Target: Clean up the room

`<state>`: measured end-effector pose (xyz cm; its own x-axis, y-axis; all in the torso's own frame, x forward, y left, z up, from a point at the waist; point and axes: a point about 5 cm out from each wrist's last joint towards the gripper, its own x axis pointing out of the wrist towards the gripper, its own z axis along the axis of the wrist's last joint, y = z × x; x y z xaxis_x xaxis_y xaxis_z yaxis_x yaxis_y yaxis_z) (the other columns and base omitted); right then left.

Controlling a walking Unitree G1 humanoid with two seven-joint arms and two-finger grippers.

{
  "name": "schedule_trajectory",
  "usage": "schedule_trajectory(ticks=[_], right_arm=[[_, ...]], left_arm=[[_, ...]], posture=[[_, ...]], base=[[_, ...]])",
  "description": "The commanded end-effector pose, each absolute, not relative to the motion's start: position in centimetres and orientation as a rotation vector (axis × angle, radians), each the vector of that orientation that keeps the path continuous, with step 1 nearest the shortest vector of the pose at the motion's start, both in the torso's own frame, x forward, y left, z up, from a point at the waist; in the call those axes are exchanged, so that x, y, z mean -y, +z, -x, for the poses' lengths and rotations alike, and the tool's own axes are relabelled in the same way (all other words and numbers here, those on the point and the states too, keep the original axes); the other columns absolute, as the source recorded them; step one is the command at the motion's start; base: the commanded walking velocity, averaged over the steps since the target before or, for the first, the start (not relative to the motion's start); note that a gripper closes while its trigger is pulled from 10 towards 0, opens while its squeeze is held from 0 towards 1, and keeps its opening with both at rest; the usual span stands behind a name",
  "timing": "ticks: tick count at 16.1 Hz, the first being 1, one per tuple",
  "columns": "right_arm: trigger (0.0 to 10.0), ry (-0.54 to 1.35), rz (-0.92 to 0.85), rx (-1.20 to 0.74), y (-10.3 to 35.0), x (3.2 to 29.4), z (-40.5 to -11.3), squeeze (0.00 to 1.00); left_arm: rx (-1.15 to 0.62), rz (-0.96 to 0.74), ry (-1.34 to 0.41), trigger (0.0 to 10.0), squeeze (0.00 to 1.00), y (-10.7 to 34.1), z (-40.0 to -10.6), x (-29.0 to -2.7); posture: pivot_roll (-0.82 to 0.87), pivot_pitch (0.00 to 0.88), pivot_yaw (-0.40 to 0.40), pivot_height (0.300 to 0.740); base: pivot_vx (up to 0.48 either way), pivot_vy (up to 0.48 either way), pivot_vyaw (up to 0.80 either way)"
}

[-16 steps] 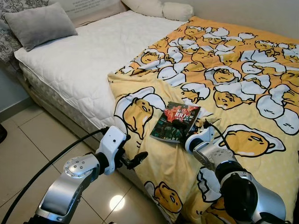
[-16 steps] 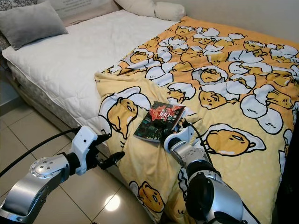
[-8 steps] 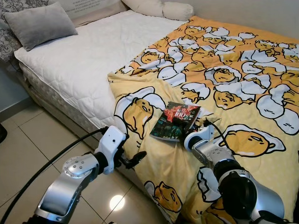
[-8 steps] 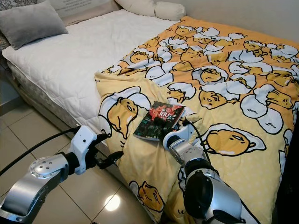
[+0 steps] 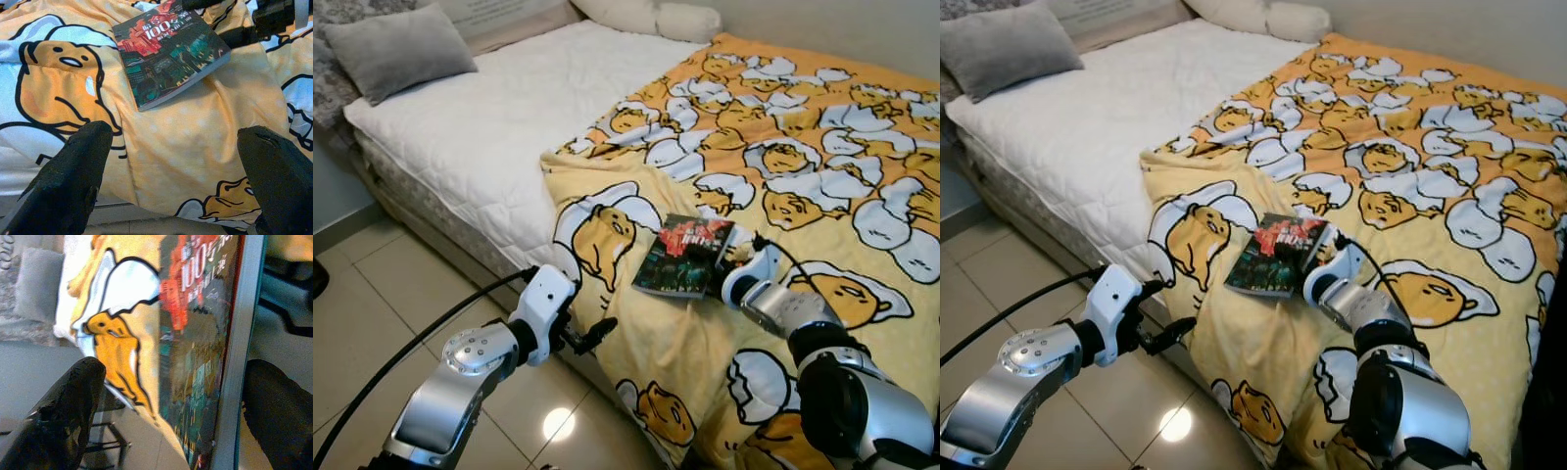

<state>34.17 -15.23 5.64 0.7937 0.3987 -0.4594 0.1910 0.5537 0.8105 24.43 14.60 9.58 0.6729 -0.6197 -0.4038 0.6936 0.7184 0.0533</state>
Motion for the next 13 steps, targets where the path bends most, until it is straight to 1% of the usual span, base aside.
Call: schedule_trajectory(ticks=[1,3,7,8,13], right_arm=[[10.0,0.169,-1.021,-0.648,6.3,15.1,-34.4,0.0],[10.0,0.189,-1.079,-0.657,6.4,14.7,-34.3,0.0],[10.0,0.179,-1.127,-0.672,5.9,13.5,-34.1,0.0],[10.0,0.152,-1.133,-0.674,5.5,13.2,-34.0,0.0],[10.0,-0.007,-1.039,-0.737,3.0,12.5,-32.8,0.0]], left_arm=[[-0.378,-0.222,-0.734,10.0,0.61,9.5,-24.6,-14.8],[-0.38,-0.22,-0.735,10.0,0.58,9.4,-24.5,-14.8],[-0.385,-0.215,-0.733,10.0,0.58,9.2,-24.5,-14.8],[-0.386,-0.212,-0.732,10.0,0.58,9.2,-24.5,-14.7],[-0.391,-0.206,-0.718,10.0,0.58,9.1,-24.7,-14.8]], posture=[[-0.04,0.0,0.021,0.74],[-0.04,0.0,0.019,0.74],[-0.04,0.0,0.017,0.74],[-0.04,0.0,0.016,0.74],[-0.02,0.0,0.018,0.74]], base=[[0.0,0.0,0.0],[0.0,0.0,0.0],[0.0,0.0,0.0],[0.0,0.0,0.0],[0.0,0.0,0.0]])
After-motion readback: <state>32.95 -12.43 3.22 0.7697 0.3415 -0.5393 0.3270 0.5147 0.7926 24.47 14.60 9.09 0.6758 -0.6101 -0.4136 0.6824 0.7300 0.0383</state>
